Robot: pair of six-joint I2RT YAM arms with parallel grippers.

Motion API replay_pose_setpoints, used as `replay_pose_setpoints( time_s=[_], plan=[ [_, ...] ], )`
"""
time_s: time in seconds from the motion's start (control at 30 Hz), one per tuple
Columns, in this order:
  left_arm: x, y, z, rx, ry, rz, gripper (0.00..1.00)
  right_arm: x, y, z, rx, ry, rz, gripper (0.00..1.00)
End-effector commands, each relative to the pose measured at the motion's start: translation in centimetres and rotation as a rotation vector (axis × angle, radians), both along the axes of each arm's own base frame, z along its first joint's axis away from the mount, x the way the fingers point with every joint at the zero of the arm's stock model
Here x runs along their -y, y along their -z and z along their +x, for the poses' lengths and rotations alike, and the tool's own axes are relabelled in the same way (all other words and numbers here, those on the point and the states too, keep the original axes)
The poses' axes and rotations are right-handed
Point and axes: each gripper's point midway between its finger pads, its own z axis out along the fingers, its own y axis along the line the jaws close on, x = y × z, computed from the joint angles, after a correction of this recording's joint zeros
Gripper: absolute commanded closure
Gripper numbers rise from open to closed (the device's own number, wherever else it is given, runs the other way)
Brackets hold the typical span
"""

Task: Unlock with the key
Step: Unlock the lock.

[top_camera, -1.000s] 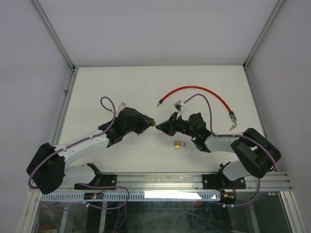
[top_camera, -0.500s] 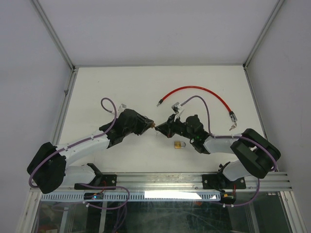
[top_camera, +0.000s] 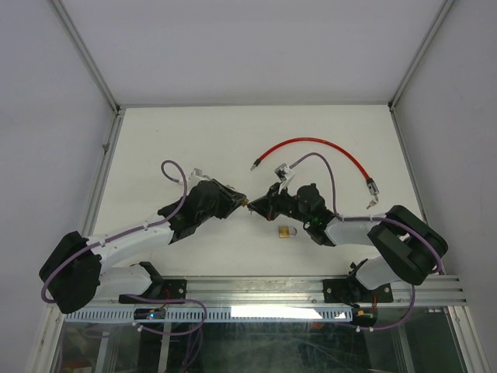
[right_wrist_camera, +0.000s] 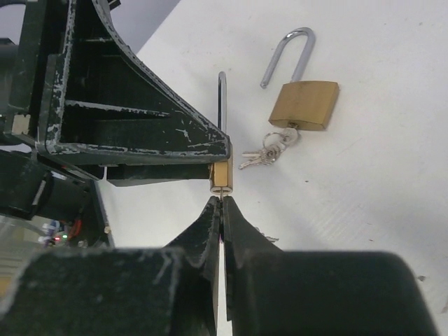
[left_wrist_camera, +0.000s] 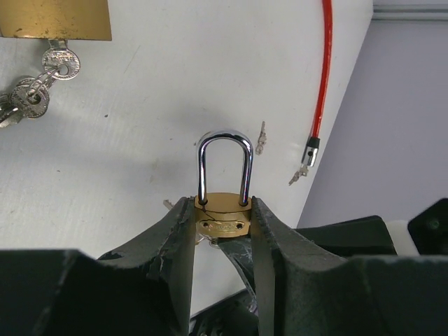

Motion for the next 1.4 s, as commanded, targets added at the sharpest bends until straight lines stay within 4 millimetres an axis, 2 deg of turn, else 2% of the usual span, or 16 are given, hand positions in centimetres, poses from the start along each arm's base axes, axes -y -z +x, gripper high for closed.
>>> replay_pose_setpoints(
  time_s=[0.0, 0.13, 0.23, 0.3, 0.43, 0.67, 0.87, 1.07, 1.23, 1.37],
  plan=[
    [2.8, -5.4, -3.2, 0.146, 0.193, -0.164, 1.00, -0.9, -7.3, 2.1, 0.090, 0.034, 0.230, 1.00],
    [2.4, -8.5, -3.3, 0.300, 0.220, -0.235, 1.00, -1.0, -7.1, 1.3, -0.066, 0.010, 0.314, 1.00],
    [2.9, -10.6, -3.9, 0.388, 0.280, -0.271, 1.00, -1.3, -7.3, 1.0, -0.171, -0.018, 0.395, 1.00],
    [3.2, -11.1, -4.5, 0.417, 0.321, -0.296, 1.00, -1.5, -7.6, 1.0, -0.232, -0.045, 0.452, 1.00],
    [3.8, -11.3, -5.6, 0.440, 0.392, -0.328, 1.00, -1.6, -7.5, 1.6, -0.326, -0.067, 0.524, 1.00],
    [3.1, -11.5, -6.1, 0.511, 0.397, -0.341, 1.00, -1.2, -7.3, 2.2, -0.415, -0.068, 0.564, 1.00],
    [2.5, -11.2, -4.6, 0.512, 0.318, -0.290, 1.00, -1.6, -6.7, 2.2, -0.350, -0.077, 0.467, 1.00],
    [2.1, -10.9, -3.3, 0.491, 0.261, -0.243, 1.00, -1.0, -6.6, 2.2, -0.250, -0.057, 0.386, 1.00],
    [-0.5, -11.2, -2.3, 0.546, 0.192, -0.204, 0.69, -0.8, -7.0, 1.4, -0.211, -0.087, 0.396, 1.00],
    [-2.4, -10.9, -1.5, 0.587, 0.170, -0.163, 0.50, -0.6, -7.8, 0.7, -0.188, -0.115, 0.424, 1.00]
  ],
)
